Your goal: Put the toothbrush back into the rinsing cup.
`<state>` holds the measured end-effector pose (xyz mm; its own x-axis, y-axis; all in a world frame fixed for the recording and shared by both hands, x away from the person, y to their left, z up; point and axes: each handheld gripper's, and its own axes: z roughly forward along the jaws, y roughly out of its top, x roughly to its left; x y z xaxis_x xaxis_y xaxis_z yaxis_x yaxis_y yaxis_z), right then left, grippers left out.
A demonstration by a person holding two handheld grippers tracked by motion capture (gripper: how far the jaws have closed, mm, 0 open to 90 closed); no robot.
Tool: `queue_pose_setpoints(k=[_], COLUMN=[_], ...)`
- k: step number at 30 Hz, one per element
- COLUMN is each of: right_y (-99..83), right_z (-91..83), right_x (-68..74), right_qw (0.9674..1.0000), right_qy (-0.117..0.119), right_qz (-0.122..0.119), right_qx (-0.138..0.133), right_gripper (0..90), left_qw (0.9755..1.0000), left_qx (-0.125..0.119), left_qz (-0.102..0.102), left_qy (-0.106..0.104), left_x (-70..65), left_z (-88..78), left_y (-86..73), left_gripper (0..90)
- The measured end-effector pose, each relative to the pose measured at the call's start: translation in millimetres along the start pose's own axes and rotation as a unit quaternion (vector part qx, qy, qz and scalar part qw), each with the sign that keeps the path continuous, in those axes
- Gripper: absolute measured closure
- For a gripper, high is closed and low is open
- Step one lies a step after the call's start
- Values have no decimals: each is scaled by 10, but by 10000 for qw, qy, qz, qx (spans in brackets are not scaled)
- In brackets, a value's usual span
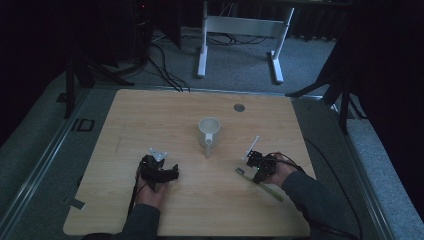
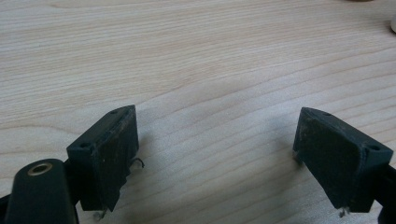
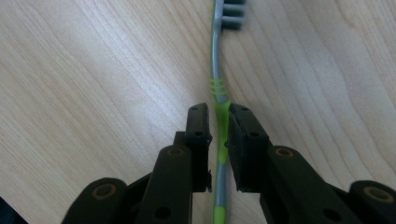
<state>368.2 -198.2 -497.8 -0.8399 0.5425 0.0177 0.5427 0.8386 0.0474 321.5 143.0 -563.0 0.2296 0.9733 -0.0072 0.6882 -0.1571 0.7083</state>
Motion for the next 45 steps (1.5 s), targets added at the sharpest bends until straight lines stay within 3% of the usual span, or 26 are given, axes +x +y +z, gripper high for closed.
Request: queue_pose_setpoints(k=[45], right_y=[75], right_z=[146], right_x=[41], right_qw=[9983], right_qy=[-283], right_qz=[-164], right_qx=[480], right_gripper=[790], left_qw=[10000], left_qx=[-1], left_qz=[-1], left_qy=[0], left_x=[0], left_z=[0], left_y=[0], left_gripper=[146])
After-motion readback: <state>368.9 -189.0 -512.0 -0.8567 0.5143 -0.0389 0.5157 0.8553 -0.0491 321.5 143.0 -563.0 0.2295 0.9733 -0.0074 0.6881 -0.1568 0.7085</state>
